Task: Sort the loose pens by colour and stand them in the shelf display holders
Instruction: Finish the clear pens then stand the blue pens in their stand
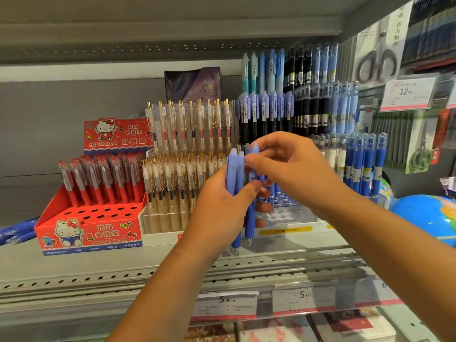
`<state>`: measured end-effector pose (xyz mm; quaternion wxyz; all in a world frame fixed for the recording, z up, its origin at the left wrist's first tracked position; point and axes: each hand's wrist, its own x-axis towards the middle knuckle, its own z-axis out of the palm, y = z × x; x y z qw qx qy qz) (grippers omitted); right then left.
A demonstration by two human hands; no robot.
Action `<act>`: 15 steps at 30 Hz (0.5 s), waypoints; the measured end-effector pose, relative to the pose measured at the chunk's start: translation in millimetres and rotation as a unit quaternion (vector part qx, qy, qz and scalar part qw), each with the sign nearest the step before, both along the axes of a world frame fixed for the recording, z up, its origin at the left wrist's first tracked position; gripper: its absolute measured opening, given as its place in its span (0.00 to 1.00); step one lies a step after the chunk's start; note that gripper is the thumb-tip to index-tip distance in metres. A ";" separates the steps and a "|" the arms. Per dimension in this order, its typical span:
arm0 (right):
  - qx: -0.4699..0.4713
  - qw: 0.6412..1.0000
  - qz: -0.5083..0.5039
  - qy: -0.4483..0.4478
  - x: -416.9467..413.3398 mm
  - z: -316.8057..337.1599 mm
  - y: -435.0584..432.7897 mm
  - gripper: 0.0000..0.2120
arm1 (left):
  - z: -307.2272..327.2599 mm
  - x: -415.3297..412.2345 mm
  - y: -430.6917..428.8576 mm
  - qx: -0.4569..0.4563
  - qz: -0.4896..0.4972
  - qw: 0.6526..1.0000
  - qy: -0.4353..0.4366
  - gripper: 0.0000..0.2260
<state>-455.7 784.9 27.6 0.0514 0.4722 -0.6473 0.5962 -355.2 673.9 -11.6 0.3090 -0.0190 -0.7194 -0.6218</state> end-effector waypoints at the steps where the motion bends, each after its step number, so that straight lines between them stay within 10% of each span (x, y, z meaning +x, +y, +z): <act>1: -0.010 1.000 0.001 -0.003 1.5 -0.4 0.3 0.07 | -0.2 0.1 -0.2 -0.001 0.001 1.000 0.002 0.09; 15: -0.056 0.997 -0.039 -0.044 -21.7 7.1 23.6 0.08 | -2.1 -1.6 -1.5 0.011 0.041 0.999 -0.011 0.05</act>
